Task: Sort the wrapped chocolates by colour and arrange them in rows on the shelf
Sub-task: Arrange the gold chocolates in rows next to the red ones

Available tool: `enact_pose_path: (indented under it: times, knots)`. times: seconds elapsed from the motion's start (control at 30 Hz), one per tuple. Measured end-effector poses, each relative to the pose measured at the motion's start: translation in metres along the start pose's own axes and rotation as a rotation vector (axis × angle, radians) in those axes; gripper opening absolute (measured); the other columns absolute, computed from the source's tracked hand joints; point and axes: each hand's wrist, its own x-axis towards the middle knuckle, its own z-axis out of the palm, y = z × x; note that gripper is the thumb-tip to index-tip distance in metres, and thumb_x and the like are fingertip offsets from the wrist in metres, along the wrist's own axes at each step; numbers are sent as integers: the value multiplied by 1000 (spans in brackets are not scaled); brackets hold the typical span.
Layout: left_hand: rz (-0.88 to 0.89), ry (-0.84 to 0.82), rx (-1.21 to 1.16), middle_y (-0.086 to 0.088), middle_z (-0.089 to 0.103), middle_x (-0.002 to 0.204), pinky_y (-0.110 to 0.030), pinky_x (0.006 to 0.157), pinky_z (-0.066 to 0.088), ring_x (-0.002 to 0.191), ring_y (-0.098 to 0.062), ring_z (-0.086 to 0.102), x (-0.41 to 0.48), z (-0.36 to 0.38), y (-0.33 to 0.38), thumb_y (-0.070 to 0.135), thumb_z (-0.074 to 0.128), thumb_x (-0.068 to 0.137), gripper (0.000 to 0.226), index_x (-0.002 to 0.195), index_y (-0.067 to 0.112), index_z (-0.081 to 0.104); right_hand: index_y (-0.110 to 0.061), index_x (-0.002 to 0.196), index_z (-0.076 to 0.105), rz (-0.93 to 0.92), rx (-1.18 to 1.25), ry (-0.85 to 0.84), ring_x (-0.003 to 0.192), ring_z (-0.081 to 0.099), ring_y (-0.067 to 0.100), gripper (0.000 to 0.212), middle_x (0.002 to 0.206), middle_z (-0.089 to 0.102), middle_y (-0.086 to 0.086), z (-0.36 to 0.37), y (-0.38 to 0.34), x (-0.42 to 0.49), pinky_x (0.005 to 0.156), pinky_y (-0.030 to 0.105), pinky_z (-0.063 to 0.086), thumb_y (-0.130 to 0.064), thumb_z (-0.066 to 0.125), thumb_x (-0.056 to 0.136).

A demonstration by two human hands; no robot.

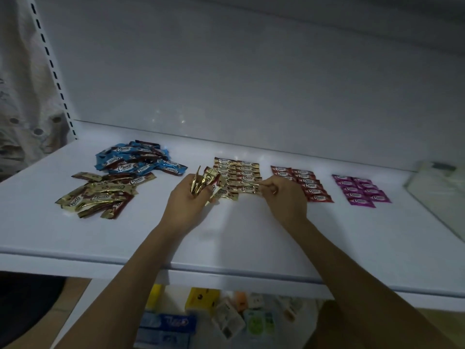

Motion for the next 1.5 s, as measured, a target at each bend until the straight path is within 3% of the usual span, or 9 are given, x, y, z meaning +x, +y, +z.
enact_pose_path:
  times: [0.17,0.4,0.6,0.9,0.97,1.07,1.2,1.33,1.5]
  knots:
    - [14,-29,64,4,68,84,-3,55,41,67,11,62,-1,2,0,15,57,94,5,97,11,59,-20,105,71,-104,-61,-89,78,63,12,19,88,72,-4,10,3,-9,63,22,39,-21,63,88]
    - [28,7,40,6,70,83,-15,60,42,64,6,62,1,1,-3,17,57,95,7,99,15,61,-25,108,70,-109,-87,-148,70,52,9,24,64,47,-15,10,9,-11,65,24,42,-23,62,86]
    - [13,32,-2,8,69,81,-11,57,43,64,5,63,0,1,0,15,56,95,9,103,12,61,-17,89,72,-419,-114,-53,77,59,19,33,84,69,-3,18,9,-14,67,28,39,-32,45,78]
    - [4,46,-117,10,66,61,-8,47,38,47,4,56,-4,1,9,12,59,94,2,94,11,60,-19,89,71,-480,-179,29,81,58,18,30,87,67,-5,21,8,-13,70,27,30,-35,47,81]
    - [9,18,-134,9,68,61,-9,48,37,47,4,56,-5,0,9,12,62,92,3,90,12,61,-19,97,71,-420,-23,27,81,60,15,30,88,68,-6,19,-1,-16,73,27,39,-38,52,84]
    - [25,-28,-134,8,68,68,-7,48,37,47,4,55,-5,-2,11,14,64,91,6,93,8,63,-20,117,63,-104,470,-181,84,63,7,33,89,67,-11,14,-33,-19,73,24,50,-36,62,89]
    - [24,-64,-175,16,58,47,-6,46,36,43,3,53,-7,-2,16,8,61,92,16,77,14,58,-4,106,65,132,865,-299,60,61,1,20,74,66,-2,15,-53,-17,52,14,43,-9,65,87]
    - [-7,-41,-232,14,59,47,-8,44,36,40,1,50,-8,-3,19,11,61,92,18,75,17,58,-8,89,63,238,955,-292,52,58,9,5,65,69,-1,24,-46,-26,49,20,41,-6,67,86]
    - [-98,51,-264,5,65,56,-19,39,33,38,-6,39,-2,-6,10,21,56,96,18,83,9,62,-9,93,63,251,1008,-222,52,60,11,8,70,72,1,25,-44,-26,48,19,42,-3,63,88]
